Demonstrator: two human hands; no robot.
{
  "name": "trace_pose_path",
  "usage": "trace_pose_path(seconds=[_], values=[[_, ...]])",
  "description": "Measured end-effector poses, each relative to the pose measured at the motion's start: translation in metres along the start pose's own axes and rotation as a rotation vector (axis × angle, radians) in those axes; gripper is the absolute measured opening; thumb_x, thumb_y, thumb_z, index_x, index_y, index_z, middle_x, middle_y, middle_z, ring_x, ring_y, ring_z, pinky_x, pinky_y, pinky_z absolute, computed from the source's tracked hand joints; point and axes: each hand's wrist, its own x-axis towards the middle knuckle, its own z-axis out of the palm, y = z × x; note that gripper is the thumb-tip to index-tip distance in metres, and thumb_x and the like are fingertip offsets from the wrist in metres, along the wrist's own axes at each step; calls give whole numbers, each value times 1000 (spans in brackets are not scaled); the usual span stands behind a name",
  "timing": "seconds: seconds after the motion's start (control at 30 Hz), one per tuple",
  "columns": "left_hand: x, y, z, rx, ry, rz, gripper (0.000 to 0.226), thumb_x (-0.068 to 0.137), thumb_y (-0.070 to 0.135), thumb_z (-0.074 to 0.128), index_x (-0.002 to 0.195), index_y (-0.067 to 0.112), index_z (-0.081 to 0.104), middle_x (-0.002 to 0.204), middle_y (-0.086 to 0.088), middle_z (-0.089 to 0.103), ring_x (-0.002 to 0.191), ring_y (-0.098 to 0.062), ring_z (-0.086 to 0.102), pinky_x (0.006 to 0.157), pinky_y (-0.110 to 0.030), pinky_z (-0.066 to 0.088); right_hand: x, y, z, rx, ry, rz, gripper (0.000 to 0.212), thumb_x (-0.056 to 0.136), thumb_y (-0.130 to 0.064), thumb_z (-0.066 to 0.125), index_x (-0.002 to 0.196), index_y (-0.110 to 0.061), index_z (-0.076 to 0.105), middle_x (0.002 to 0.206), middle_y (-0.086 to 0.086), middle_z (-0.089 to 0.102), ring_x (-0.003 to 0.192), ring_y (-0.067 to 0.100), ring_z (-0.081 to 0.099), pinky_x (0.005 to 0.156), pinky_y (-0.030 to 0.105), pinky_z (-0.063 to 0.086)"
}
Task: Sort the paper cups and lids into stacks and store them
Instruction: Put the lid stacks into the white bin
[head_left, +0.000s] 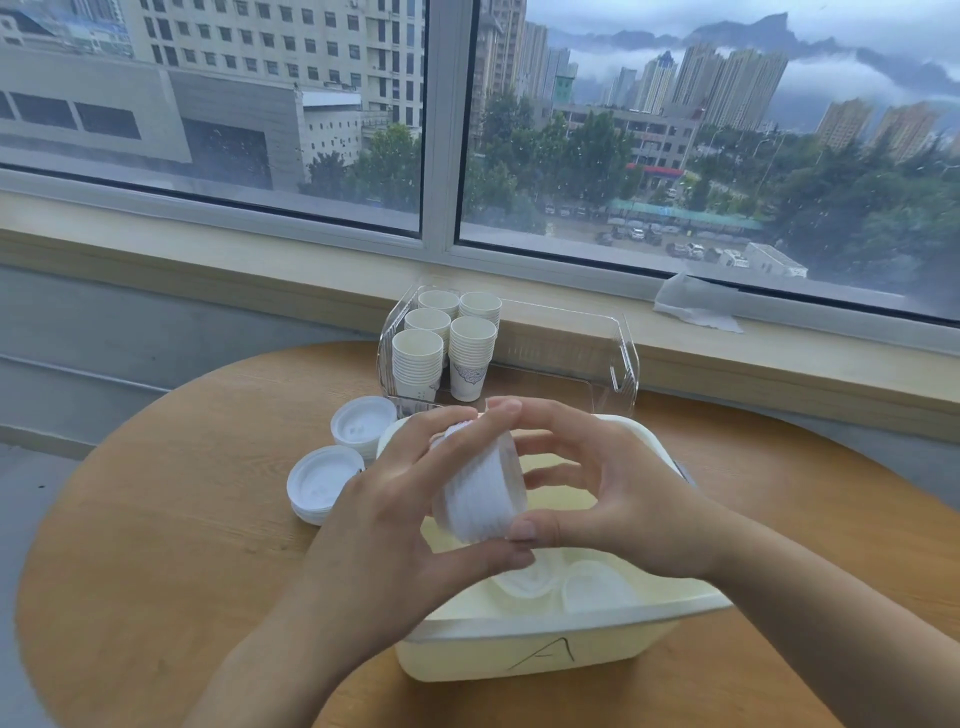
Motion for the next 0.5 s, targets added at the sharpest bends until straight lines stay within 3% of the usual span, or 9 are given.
trace_pose_path(seconds=[0.1,0.2,0.33,0.5], values=[[1,-1,1,3,14,3,79,79,66,76,149,58,43,147,19,51,134,-8,53,89,-34,58,1,-2,5,7,27,-12,84,78,-19,92,151,-29,51,141,-8,65,134,17,60,106,41,56],[2,-4,-2,26,23,3,73,81,64,75,147,57,47,146,20,52,132,-5,54,86,-33,59,3,1,2,-39,8,-6,87,79,-24,91,153,-33,47,144,-13,62,136,12,58,107,37,54],[-1,-11,-9,90,31,-26,74,78,66,75,146,60,46,145,22,52,127,-4,56,84,-35,58,9,16,-9,-226,-17,80,79,77,-36,93,147,-36,55,138,-20,63,131,3,58,104,32,54],[-5,-17,-13,147,29,-61,78,76,71,70,148,64,40,148,26,49,123,-5,59,84,-44,58,25,36,-9,-637,-378,241,90,76,-55,89,153,-43,44,149,-29,46,135,-5,44,115,26,42]])
